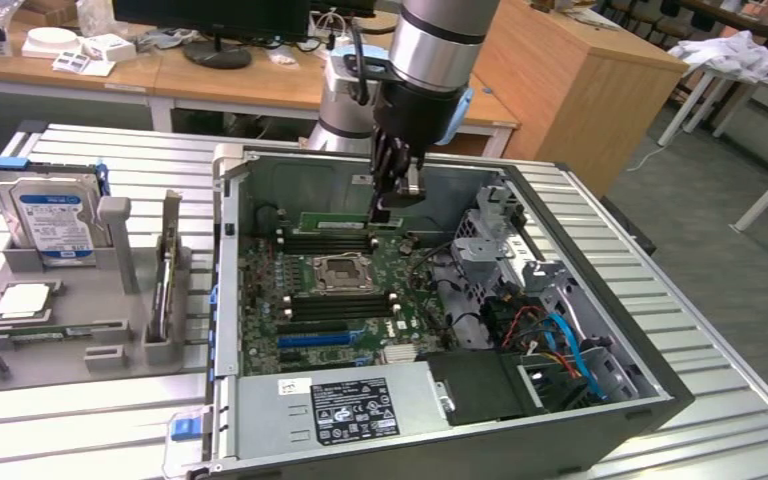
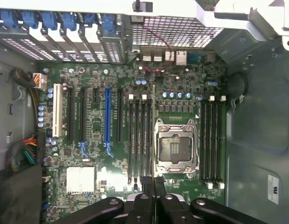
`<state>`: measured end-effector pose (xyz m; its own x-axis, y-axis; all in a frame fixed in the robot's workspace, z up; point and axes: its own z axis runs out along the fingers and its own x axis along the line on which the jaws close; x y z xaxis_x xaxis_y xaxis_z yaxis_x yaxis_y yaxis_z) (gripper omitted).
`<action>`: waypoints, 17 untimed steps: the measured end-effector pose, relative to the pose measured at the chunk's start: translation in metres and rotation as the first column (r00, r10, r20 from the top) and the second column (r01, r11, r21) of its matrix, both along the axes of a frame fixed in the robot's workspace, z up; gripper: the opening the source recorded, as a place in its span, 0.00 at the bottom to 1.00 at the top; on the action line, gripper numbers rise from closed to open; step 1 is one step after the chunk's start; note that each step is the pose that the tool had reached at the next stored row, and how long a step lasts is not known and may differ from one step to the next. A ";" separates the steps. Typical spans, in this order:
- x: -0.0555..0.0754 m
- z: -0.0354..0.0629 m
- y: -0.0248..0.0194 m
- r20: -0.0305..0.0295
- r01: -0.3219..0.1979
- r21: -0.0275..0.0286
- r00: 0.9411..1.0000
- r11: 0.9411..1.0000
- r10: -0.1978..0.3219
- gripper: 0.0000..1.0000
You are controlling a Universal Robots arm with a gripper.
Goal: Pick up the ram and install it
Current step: 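Pick up the ram and move it above insertion slot, then insert the ram into the slot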
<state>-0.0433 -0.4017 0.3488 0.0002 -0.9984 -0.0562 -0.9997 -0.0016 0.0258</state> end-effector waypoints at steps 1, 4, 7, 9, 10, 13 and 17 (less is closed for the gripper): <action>0.000 0.0000 -0.0014 0.000 0.000 0.000 1.000 1.000 0.000 0.12; 0.000 0.0000 -0.0052 0.000 0.000 0.000 1.000 1.000 0.000 0.12; 0.000 0.0000 -0.0079 0.000 0.000 0.000 1.000 1.000 0.000 0.12; 0.000 0.0000 -0.0079 0.000 0.000 0.000 1.000 1.000 0.000 0.12; 0.000 0.0000 -0.0079 0.000 0.000 0.000 1.000 1.000 0.000 0.12; 0.000 0.0000 -0.0079 0.000 0.000 0.000 1.000 1.000 0.000 0.12; 0.000 0.0000 -0.0079 0.000 0.000 0.000 1.000 1.000 0.000 0.12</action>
<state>-0.0433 -0.4096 0.3489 0.0001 -0.9984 -0.0561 -0.9997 -0.0016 0.0260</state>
